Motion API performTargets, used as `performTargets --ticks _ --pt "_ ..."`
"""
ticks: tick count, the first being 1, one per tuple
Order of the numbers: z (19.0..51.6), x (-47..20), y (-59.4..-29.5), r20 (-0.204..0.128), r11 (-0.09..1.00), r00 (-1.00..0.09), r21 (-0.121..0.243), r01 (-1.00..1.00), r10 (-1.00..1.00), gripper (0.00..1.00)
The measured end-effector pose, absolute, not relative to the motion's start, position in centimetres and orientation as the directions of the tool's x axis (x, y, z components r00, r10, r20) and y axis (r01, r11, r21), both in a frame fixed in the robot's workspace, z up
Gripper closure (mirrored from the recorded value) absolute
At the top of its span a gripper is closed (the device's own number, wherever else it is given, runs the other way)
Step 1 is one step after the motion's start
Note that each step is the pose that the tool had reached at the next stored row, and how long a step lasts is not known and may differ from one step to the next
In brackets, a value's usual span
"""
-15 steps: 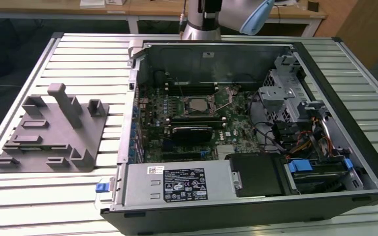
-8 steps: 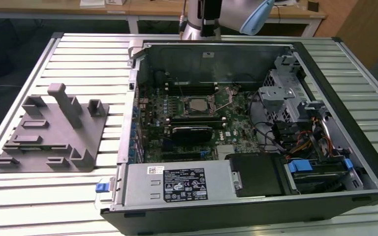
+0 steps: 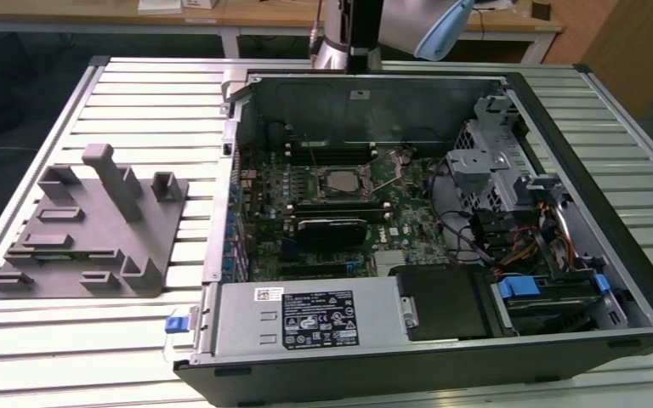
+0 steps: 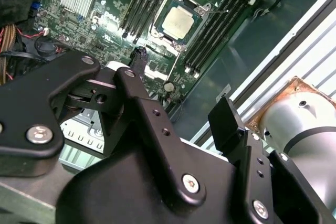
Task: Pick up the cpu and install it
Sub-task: 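Place the cpu into insertion slot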
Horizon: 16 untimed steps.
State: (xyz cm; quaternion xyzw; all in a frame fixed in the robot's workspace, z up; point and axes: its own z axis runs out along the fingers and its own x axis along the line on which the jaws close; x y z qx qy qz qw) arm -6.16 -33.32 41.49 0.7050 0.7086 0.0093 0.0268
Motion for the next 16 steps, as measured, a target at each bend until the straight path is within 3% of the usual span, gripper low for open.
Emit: performTargets --ticks 16 --pt "38.6 -6.2 -33.3 -0.025 0.006 -0.004 0.051 0.999 1.000 0.26"
